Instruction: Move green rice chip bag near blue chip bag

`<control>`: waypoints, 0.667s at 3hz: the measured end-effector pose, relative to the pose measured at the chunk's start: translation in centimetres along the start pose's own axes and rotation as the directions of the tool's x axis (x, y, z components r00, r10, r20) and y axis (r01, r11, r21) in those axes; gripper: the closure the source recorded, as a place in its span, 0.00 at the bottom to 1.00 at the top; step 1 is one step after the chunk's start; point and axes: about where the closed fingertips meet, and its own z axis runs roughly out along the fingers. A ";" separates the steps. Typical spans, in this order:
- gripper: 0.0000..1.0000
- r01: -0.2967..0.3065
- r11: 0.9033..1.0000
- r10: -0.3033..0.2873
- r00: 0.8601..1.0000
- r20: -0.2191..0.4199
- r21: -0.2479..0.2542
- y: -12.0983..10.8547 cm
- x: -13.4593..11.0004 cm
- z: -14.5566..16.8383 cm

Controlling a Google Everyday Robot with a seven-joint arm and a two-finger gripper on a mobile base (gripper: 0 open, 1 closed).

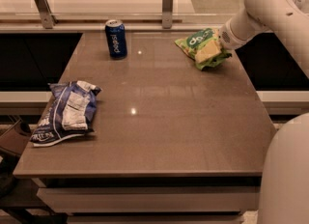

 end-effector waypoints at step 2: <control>1.00 0.030 0.998 -0.026 0.998 0.065 -0.052 0.3 -0.3 -1.8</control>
Offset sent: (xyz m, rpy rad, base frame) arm -0.0331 -0.0104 0.0681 0.2053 -0.1487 0.1970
